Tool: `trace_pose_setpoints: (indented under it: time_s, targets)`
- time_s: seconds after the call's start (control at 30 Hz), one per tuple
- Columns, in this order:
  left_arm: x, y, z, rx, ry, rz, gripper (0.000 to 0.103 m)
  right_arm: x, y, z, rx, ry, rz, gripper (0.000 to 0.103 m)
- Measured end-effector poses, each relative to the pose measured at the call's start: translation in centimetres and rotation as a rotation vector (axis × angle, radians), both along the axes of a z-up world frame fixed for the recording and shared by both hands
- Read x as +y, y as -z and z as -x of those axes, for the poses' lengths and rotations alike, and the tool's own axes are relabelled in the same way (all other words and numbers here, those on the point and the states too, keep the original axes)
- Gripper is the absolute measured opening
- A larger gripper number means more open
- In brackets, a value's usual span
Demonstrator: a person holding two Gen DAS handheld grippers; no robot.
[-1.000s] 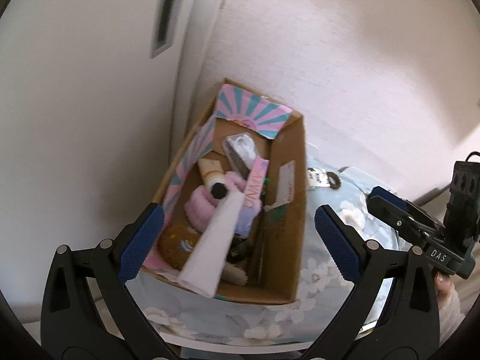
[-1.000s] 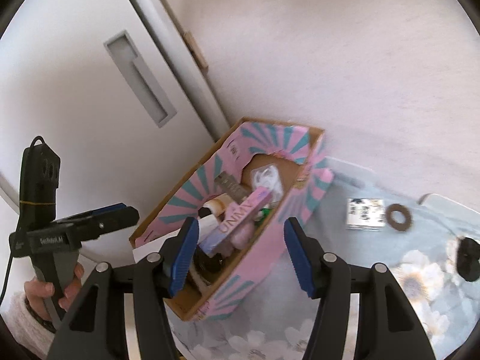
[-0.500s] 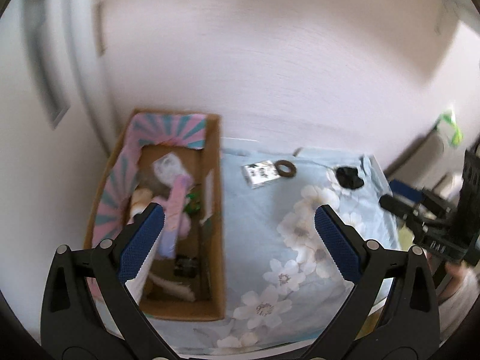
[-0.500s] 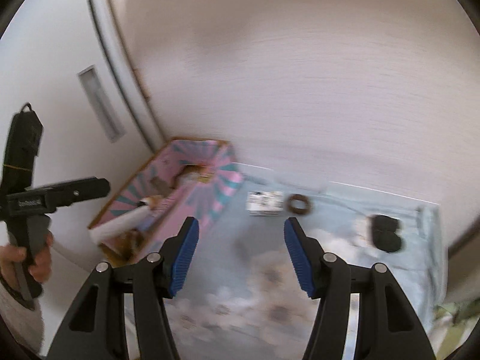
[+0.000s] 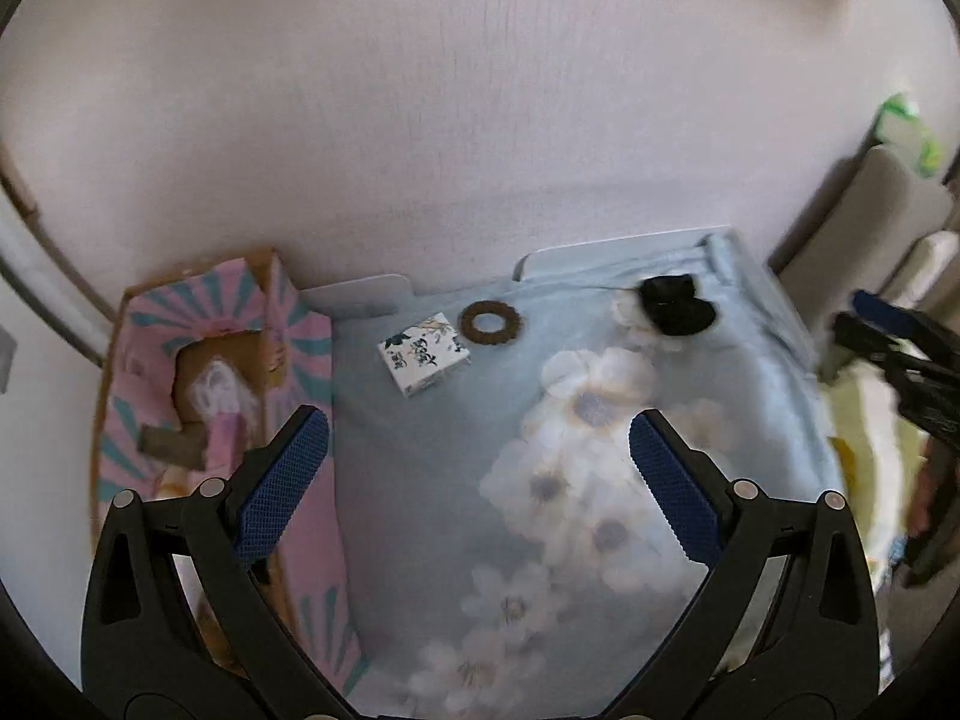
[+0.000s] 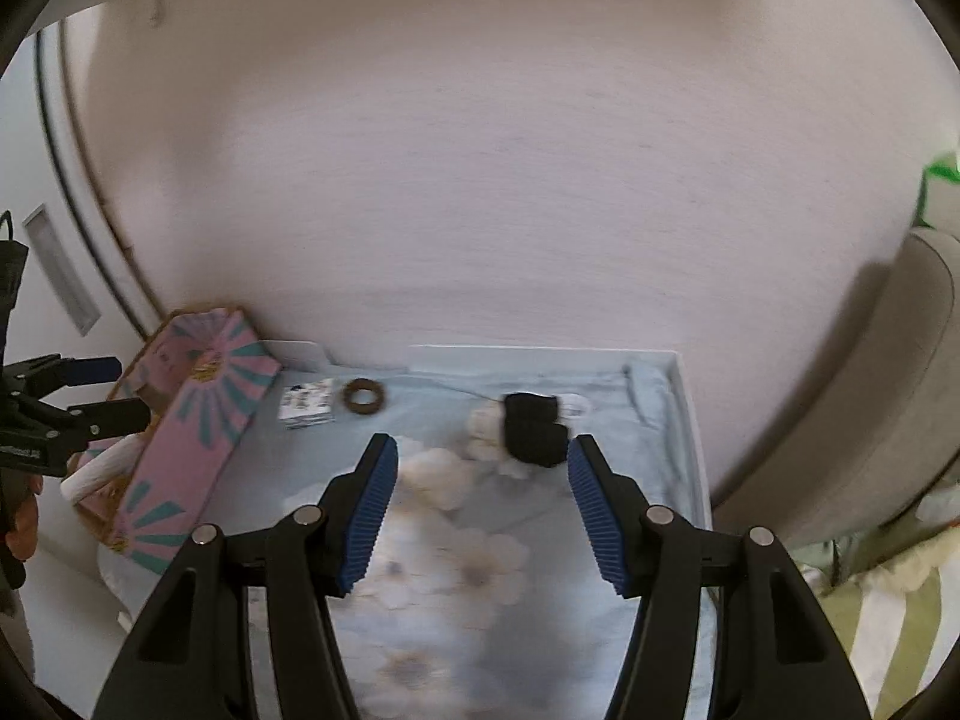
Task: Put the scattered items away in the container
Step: 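Move both tools back over the bed toward the remaining items, then grasp the tissue pack with left tool while right tool grasps black scrunchie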
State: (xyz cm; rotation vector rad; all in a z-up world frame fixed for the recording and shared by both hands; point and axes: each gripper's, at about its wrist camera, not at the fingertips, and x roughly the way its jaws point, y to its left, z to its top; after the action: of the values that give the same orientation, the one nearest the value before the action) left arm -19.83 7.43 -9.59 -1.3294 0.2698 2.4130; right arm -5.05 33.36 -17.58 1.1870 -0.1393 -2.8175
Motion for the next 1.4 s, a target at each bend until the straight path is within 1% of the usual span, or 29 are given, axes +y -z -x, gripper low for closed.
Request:
trace_pose_setpoints:
  time_s: [0.07, 0.17, 0.23, 0.37, 0.5, 0.67, 0.9, 1.07, 1.2, 1.23, 1.27, 1.3, 1.33, 1.37, 1.4]
  targets:
    - [1.0, 2.3, 1.4, 0.004, -0.028, 0.019, 0.101, 1.0, 1.0, 0.7, -0.009, 0.009, 0.009, 0.055]
    - [1.8, 5.3, 3.4, -0.003, -0.081, 0.008, 0.101, 1.9, 3.4, 2.2, -0.034, 0.020, 0.020, 0.055]
    - [1.9, 7.6, 5.0, -0.025, -0.128, 0.006, 0.101, 2.1, 4.9, 3.4, -0.045, 0.027, 0.023, 0.055]
    - [2.1, 9.8, 7.0, -0.023, -0.179, 0.024, 0.101, 2.2, 7.4, 5.3, -0.066, 0.026, 0.027, 0.055]
    - [2.0, 11.0, 8.0, -0.014, -0.208, 0.038, 0.101, 1.8, 9.5, 7.3, -0.099, 0.018, -0.009, 0.055]
    - [1.6, 12.6, 8.9, -0.029, -0.239, 0.042, 0.101, 1.5, 11.1, 9.1, -0.108, 0.011, -0.019, 0.055]
    - [1.0, 14.3, 9.3, -0.061, -0.260, 0.029, 0.101, 1.7, 12.3, 10.7, -0.128, 0.019, -0.026, 0.055]
    - [0.6, 15.0, 9.4, -0.079, -0.274, 0.008, 0.101, 1.6, 13.1, 11.1, -0.146, 0.015, -0.019, 0.055]
    - [0.2, 15.6, 9.3, -0.089, -0.284, -0.018, 0.100, 1.3, 13.6, 11.1, -0.146, 0.008, -0.036, 0.055]
    - [0.1, 15.6, 9.1, -0.091, -0.282, -0.032, 0.099, 1.3, 13.7, 11.0, -0.147, 0.001, -0.033, 0.055]
    - [0.0, 15.6, 8.9, -0.086, -0.283, -0.037, 0.094, 1.2, 13.8, 11.0, -0.153, -0.008, -0.030, 0.055]
    - [0.0, 15.5, 8.7, -0.075, -0.284, -0.037, 0.084, 1.1, 13.9, 11.0, -0.155, -0.010, -0.033, 0.051]
    - [0.0, 15.4, 8.5, -0.063, -0.287, -0.026, 0.077, 1.0, 14.0, 10.9, -0.157, -0.014, -0.040, 0.040]
    - [-0.1, 15.3, 8.3, -0.053, -0.291, -0.012, 0.065, 1.0, 14.0, 10.8, -0.155, -0.020, -0.047, 0.036]
    - [-0.1, 15.2, 8.2, -0.047, -0.294, -0.006, 0.065, 0.8, 13.9, 10.6, -0.148, -0.025, -0.056, 0.031]
